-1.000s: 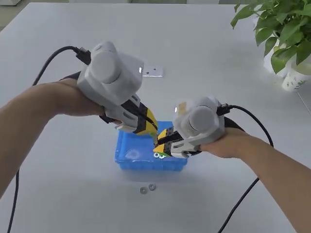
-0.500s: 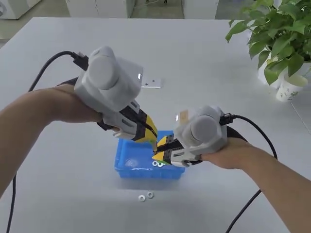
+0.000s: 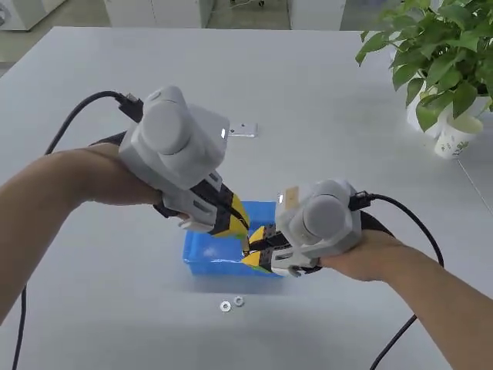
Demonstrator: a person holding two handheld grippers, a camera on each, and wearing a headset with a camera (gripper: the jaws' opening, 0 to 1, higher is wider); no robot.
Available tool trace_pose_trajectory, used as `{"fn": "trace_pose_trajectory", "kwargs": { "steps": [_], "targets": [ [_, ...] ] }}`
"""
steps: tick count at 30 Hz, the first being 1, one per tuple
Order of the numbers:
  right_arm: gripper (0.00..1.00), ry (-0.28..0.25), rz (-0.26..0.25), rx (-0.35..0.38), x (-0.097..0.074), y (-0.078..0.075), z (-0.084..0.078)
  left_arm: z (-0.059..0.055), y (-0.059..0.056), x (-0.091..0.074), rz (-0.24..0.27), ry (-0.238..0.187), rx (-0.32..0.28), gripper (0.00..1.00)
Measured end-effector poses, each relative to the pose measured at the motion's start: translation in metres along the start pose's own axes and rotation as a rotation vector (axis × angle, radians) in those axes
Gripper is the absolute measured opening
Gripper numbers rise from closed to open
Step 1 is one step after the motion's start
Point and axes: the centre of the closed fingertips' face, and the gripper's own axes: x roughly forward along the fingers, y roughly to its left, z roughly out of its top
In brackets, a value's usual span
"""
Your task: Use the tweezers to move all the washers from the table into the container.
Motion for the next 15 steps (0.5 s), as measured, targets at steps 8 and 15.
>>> {"fn": "trace_pose_trajectory", "kwargs": {
  "steps": [8, 15],
  "targets": [
    [0.11, 0.001, 0.022, 0.009, 0.010, 0.016, -0.007, -0.009, -0.014, 0.009, -0.017, 0.006, 0.000, 0.06],
    [0.11, 0.003, 0.037, 0.017, 0.016, 0.023, -0.011, -0.016, -0.018, 0.013, -0.023, 0.011, -0.008, 0.05]
  ]
}}
